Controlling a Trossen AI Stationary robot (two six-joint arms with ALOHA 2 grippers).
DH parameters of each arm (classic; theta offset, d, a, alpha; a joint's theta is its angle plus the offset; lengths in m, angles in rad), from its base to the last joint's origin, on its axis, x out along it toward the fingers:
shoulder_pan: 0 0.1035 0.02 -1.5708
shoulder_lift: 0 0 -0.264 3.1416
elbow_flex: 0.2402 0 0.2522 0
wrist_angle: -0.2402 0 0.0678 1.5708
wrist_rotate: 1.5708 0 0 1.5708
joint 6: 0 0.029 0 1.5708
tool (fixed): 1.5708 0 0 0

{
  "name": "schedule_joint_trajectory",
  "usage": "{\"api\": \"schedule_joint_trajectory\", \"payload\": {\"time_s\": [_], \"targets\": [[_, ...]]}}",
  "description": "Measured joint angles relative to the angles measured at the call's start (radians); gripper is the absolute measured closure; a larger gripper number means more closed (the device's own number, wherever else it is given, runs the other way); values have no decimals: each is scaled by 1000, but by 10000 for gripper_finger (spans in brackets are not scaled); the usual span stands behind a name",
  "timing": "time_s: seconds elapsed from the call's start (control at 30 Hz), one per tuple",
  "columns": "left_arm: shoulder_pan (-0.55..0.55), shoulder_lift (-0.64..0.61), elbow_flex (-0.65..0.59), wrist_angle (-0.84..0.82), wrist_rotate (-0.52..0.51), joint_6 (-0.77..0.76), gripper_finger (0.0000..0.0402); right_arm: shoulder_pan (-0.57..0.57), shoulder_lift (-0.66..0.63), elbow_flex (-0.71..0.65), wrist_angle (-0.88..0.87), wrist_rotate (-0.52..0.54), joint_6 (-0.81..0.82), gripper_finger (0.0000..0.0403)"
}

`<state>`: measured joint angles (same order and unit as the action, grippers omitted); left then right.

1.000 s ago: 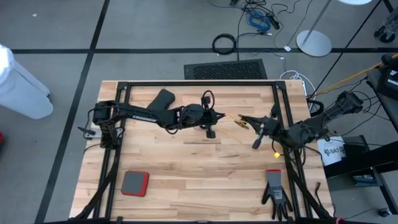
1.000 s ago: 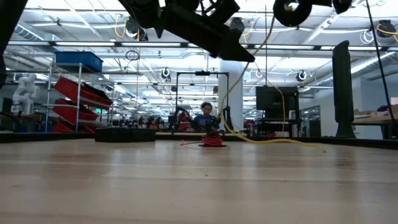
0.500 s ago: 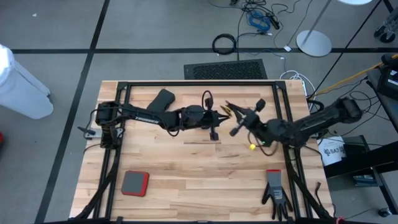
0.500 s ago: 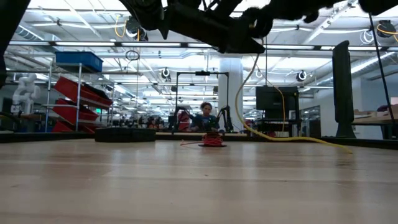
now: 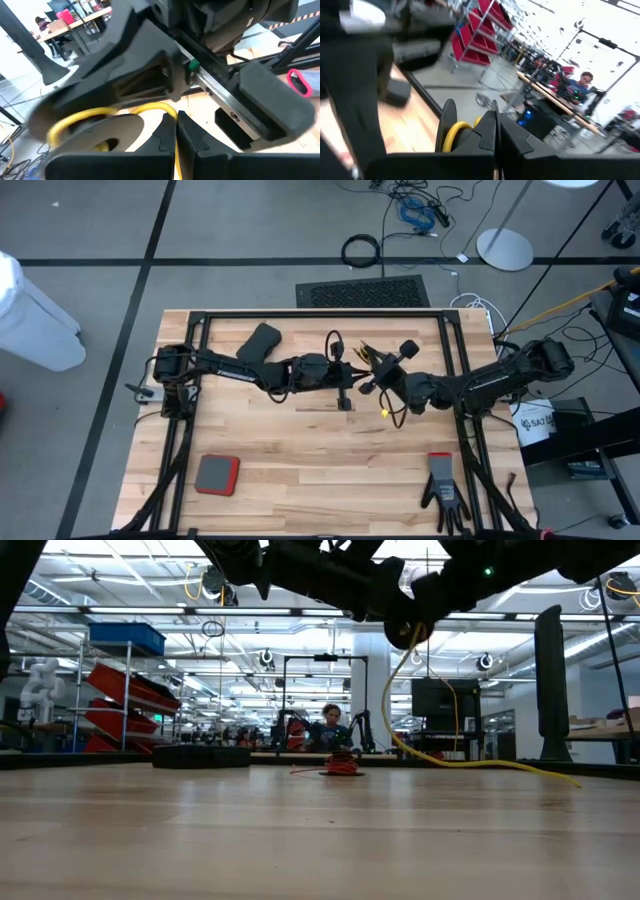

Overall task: Coil cords
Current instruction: Coil the yellow wire on the spool

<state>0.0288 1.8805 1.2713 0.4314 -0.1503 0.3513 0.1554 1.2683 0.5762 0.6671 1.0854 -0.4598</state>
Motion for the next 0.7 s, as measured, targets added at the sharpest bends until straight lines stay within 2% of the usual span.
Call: {"api": "schedule_joint_trajectory", "payload": {"time_s": [0.17, 0.3, 0.47, 0.7], "targets": [[0, -8, 0, -6, -1, -4, 401, 18, -24, 0, -125, 45, 12, 403], [0, -15, -1, -3, -16, -4, 401, 17, -37, 1, -263, 50, 108, 403], [12, -17, -1, -27, -35, 5, 401, 18, -37, 1, -364, 33, 197, 403], [43, -22, -1, -104, -52, 14, 398, 41, -43, 0, -436, -18, 219, 403]]}}
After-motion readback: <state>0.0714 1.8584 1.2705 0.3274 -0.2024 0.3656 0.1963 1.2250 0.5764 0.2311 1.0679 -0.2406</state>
